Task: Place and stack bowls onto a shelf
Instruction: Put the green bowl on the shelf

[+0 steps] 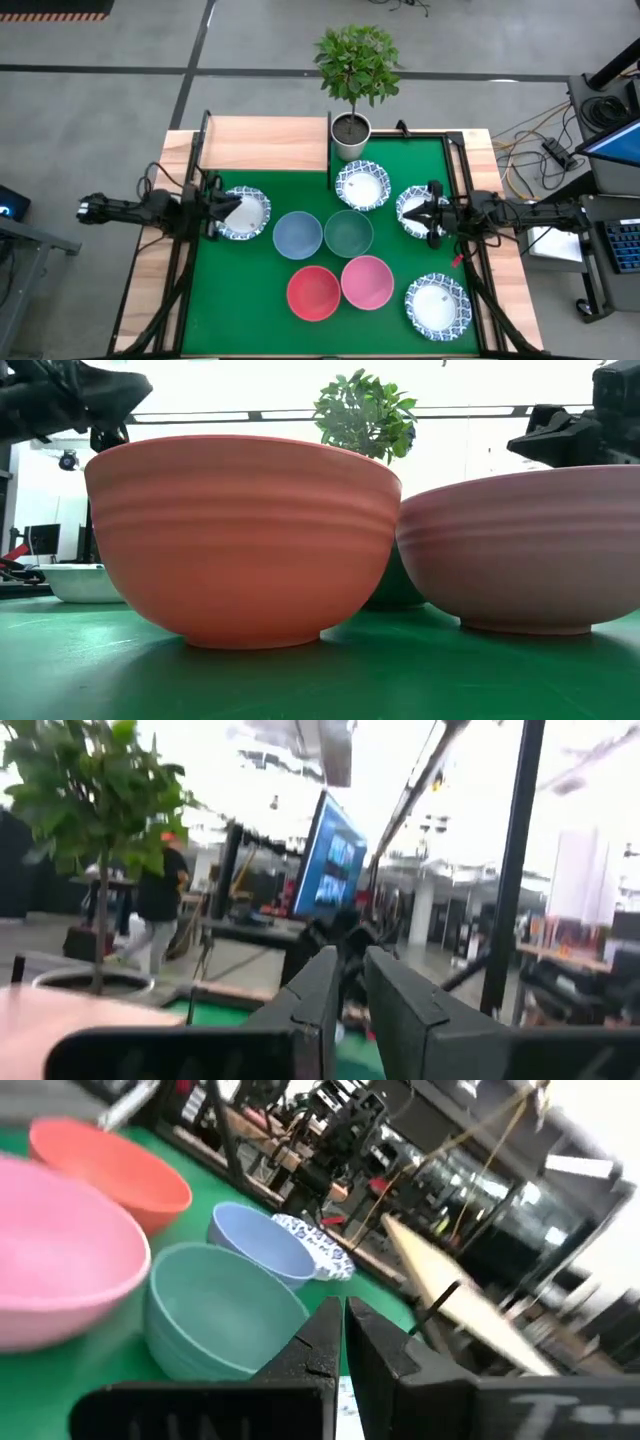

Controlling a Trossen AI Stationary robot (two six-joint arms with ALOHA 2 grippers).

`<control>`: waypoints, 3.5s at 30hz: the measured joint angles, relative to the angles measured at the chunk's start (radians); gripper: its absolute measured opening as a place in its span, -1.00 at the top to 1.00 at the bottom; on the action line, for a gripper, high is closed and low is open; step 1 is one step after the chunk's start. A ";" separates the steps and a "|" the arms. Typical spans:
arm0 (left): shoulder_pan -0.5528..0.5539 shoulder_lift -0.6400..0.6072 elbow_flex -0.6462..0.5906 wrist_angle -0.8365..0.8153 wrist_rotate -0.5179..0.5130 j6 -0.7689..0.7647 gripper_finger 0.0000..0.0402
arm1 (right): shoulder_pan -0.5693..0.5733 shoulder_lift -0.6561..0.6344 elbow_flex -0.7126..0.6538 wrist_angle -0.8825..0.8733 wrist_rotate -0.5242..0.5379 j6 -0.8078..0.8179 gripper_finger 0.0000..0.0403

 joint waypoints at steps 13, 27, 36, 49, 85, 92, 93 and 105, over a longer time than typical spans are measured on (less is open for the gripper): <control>0.002 0.040 0.001 0.311 -0.055 0.027 0.81 | 0.000 0.000 0.000 0.230 0.026 0.976 0.95; 0.002 0.241 0.056 0.316 -0.236 0.126 0.81 | 0.003 0.199 0.000 0.490 0.194 1.035 0.95; 0.002 0.435 0.227 0.161 -0.202 0.177 0.81 | 0.003 0.415 0.006 0.740 0.212 1.035 0.95; -0.003 0.570 0.260 0.298 -0.079 0.232 0.81 | 0.003 0.721 0.296 0.590 0.209 0.967 0.95; -0.003 0.335 0.262 -0.043 -0.081 0.153 0.81 | 0.003 1.235 1.242 -0.851 0.174 0.881 0.95; -0.003 0.325 0.262 -0.060 -0.080 0.127 0.81 | 0.004 1.368 1.349 -0.908 0.085 0.907 0.95; -0.004 0.327 0.262 -0.060 -0.080 0.127 0.81 | 0.011 1.385 1.357 -0.905 0.060 0.904 0.95; -0.003 0.336 0.261 -0.060 -0.079 0.127 0.81 | 0.171 1.597 1.420 -0.778 0.096 0.972 0.95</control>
